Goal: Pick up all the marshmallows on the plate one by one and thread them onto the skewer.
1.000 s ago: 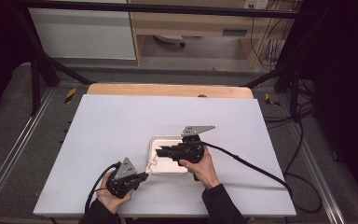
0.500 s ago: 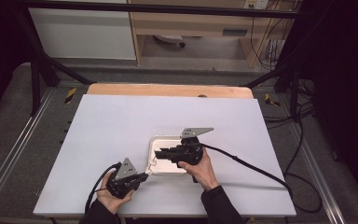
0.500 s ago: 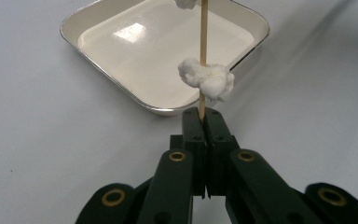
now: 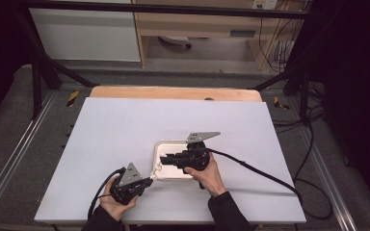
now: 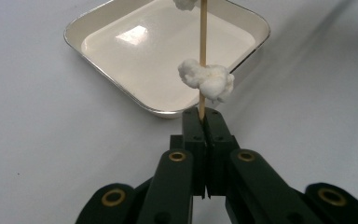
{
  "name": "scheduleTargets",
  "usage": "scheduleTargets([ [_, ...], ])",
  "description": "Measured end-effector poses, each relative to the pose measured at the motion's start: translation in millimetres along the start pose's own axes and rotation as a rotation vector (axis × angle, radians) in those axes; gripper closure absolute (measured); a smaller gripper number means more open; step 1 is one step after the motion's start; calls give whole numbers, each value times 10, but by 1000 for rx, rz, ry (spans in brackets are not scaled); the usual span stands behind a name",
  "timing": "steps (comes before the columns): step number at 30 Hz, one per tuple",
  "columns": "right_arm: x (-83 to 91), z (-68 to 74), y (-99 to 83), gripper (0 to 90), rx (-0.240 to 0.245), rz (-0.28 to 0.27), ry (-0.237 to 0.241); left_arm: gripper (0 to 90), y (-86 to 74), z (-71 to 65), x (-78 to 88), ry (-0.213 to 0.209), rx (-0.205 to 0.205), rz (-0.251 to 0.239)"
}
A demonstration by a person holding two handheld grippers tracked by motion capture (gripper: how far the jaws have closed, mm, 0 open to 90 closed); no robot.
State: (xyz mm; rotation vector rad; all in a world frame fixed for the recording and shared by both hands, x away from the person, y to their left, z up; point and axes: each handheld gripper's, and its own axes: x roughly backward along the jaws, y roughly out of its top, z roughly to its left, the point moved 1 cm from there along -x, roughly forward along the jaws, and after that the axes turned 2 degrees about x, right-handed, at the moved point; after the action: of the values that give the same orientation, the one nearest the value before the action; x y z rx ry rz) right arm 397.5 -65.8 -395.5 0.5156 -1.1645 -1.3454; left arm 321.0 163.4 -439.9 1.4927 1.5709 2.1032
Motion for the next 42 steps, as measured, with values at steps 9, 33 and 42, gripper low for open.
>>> scheduleTargets([
  [9,-16,3,-24,826,-1,10,3,892,1,-3,-2,4,-5,0],
  [33,-51,-11,-61,825,-19,6,22,892,11,4,2,0,-8,-9],
  [42,-71,-16,-88,823,-19,19,21,892,15,-1,-2,-7,-5,-18],
])
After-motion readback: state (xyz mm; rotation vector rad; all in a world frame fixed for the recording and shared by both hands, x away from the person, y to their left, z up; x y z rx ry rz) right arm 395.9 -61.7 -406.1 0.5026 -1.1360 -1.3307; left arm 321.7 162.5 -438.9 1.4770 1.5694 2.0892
